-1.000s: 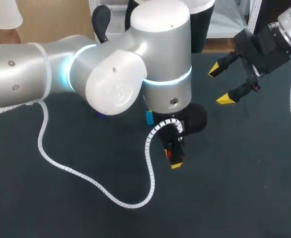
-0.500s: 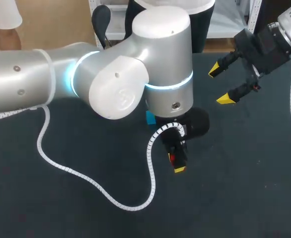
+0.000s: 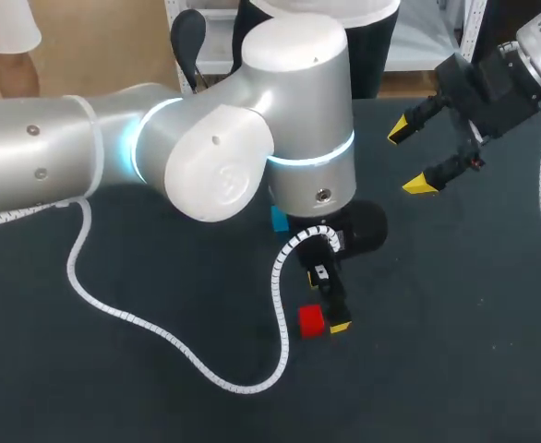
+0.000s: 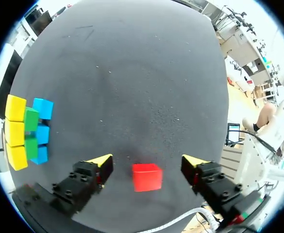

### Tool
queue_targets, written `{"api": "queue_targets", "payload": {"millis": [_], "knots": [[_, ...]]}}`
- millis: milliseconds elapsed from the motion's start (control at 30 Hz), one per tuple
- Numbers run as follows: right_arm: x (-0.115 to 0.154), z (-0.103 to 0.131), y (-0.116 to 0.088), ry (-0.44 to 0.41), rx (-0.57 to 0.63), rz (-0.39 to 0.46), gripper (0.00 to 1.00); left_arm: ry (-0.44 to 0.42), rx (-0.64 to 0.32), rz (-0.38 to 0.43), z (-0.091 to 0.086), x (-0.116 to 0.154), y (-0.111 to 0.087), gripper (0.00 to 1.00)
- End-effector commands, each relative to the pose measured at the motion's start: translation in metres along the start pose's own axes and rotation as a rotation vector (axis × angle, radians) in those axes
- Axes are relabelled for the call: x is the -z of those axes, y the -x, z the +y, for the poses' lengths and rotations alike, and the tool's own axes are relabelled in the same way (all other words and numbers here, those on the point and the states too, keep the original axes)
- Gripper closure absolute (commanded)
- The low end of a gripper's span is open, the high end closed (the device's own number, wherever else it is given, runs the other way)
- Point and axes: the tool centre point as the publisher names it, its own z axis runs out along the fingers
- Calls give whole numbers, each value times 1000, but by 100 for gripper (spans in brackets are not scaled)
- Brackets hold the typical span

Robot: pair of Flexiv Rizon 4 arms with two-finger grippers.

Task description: Place the blue cubes, place green cubes on the blue cubes, place the yellow cubes on the green cubes, then place the red cubes on the yellow cubes, and place purple cube on the red cubes.

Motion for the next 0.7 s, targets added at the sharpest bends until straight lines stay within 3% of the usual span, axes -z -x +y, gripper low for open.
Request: {"api": "queue_targets", "payload": {"millis": [33,167,300,433,533,700], "knots": [[0,0,0,1,1,-1,0,37,-31,-57,1,14,-10,0],[0,0,0,1,1,-1,0,99,-93,-126,6,38,-18,0],[0,0,0,1,1,-1,0,154,-131,-126,12,63,-35,0],[0,0,0,1,1,-1,0,197,-111,-90,16,82,-56,0],[0,0,0,1,1,-1,0,217,-82,-115,19,94,-72,0],[0,0,0,1,1,-1,0,266,-99,-222,26,110,-92,0]]}}
